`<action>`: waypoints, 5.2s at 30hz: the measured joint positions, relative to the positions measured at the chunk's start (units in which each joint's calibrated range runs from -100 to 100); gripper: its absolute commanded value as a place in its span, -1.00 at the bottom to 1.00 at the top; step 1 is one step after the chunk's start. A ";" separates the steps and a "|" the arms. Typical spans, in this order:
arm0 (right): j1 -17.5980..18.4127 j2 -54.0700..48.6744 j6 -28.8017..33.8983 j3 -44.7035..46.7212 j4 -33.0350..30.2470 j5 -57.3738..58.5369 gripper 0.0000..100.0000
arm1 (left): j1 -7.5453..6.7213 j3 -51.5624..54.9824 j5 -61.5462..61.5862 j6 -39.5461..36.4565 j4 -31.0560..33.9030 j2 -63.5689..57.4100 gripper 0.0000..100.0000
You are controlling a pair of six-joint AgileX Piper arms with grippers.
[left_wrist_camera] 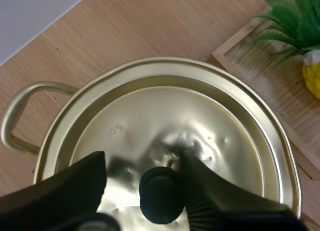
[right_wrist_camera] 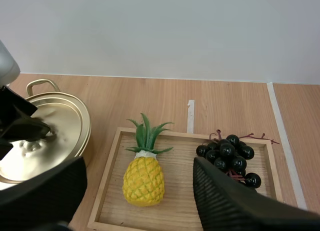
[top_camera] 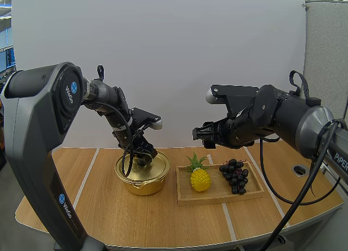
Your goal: Open the pot, put the pineapple inside, and close it
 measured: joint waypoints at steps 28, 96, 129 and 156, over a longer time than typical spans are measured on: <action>0.00 0.00 0.00 0.00 0.55 -0.69 1.00 | -0.15 -14.81 9.52 -1.46 1.19 -21.57 -1.00; 4.89 42.98 3.23 -5.41 -3.76 -15.06 1.00 | -0.15 -58.95 -4.86 -10.42 4.94 -29.05 -1.00; 6.71 42.00 3.45 -8.26 -4.29 -16.14 -1.00 | -0.15 -58.95 -4.86 -10.51 4.94 -29.05 -1.00; 19.51 47.79 4.47 -26.35 -4.76 -8.66 -1.00 | -0.15 -58.95 -4.86 -10.51 4.94 -29.05 -1.00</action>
